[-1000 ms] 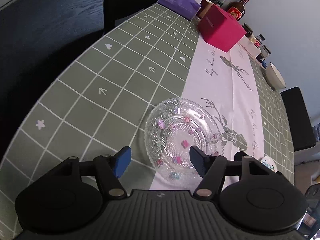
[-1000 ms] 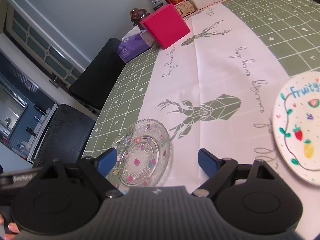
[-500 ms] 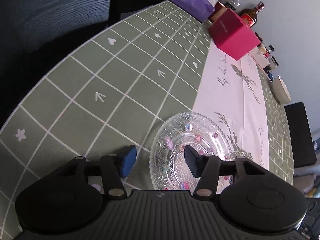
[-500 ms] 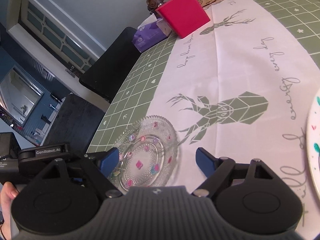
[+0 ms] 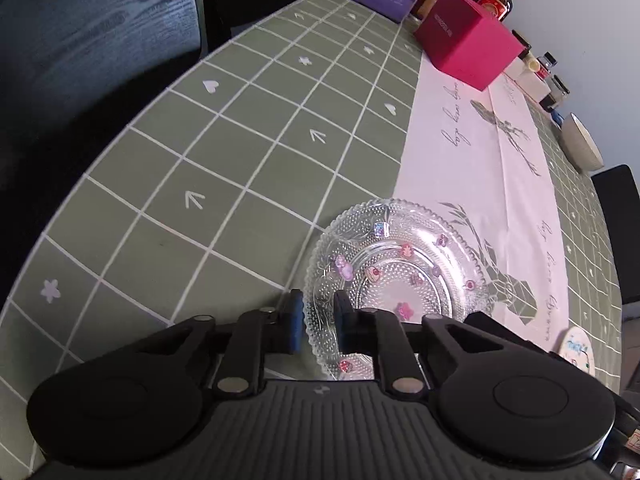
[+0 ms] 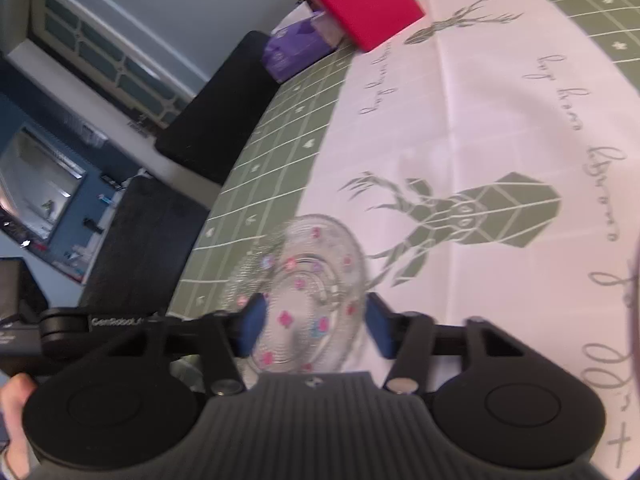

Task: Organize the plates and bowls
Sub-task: 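Close the left gripper on the second glass plate rim while the right gripper closes on it, then lift the glass plate with both grippers and carry it toward the bowl stack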

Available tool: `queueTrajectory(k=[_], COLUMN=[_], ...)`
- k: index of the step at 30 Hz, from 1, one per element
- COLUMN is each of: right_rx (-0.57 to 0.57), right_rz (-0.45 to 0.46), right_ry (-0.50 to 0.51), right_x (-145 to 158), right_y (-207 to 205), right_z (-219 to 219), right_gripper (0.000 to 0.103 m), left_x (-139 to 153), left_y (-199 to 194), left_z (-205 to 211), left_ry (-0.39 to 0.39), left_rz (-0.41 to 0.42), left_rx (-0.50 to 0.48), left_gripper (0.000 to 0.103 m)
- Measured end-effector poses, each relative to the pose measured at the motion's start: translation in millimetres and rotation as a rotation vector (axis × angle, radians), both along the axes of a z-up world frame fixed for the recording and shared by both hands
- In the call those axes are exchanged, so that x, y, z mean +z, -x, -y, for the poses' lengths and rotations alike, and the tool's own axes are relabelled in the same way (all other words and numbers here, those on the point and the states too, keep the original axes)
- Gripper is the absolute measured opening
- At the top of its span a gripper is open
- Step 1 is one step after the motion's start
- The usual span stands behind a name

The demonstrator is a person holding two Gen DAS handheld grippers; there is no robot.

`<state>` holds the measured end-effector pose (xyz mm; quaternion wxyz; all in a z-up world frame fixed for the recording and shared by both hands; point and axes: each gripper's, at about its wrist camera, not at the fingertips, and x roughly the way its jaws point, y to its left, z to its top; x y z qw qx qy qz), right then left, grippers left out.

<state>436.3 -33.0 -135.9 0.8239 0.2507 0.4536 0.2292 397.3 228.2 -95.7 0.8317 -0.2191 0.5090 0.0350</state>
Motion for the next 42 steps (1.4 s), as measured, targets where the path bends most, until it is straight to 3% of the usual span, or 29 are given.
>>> queueTrajectory(k=[2, 9, 21, 25, 33, 38, 42], right_rx=[-0.019, -0.011, -0.031, -0.036, -0.064, -0.058, -0.052], right_rz=[-0.003, 0.044, 0.021, -0.021, -0.085, -0.114, -0.158], right_ry=[0.02, 0.024, -0.018, 0.003, -0.05, -0.08, -0.072], right_x=[-3.7, -4.5, 7.8, 5.9, -5.0, -5.5, -6.4], right_y=[0.6, 8.0, 10.9, 15.3, 25.3, 33.4, 45.5], right_z=[4.8, 7.2, 12.7, 16.7, 32.0, 44.9, 56.3], right_gripper=[0.007, 0.006, 0.006, 0.005, 0.004, 0.004, 0.004], left_x=[0.4, 2.2, 9.8, 10.5, 14.1, 15.2, 16.5], left_y=[2.4, 6.3, 14.3, 20.0, 30.1, 41.1, 55.2], left_z=[2.6, 7.9, 14.1, 20.4, 37.7, 40.1, 54.4], left_ry=[-0.015, -0.063, -0.108, -0.125, -0.188, -0.138, -0.157], left_rz=[0.015, 0.041, 0.019, 0.013, 0.025, 0.009, -0.013], left_rx=[0.019, 0.007, -0.051, -0.075, -0.129, -0.129, -0.168], left_gripper=[0.017, 0.016, 0.008, 0.007, 0.005, 0.004, 0.004])
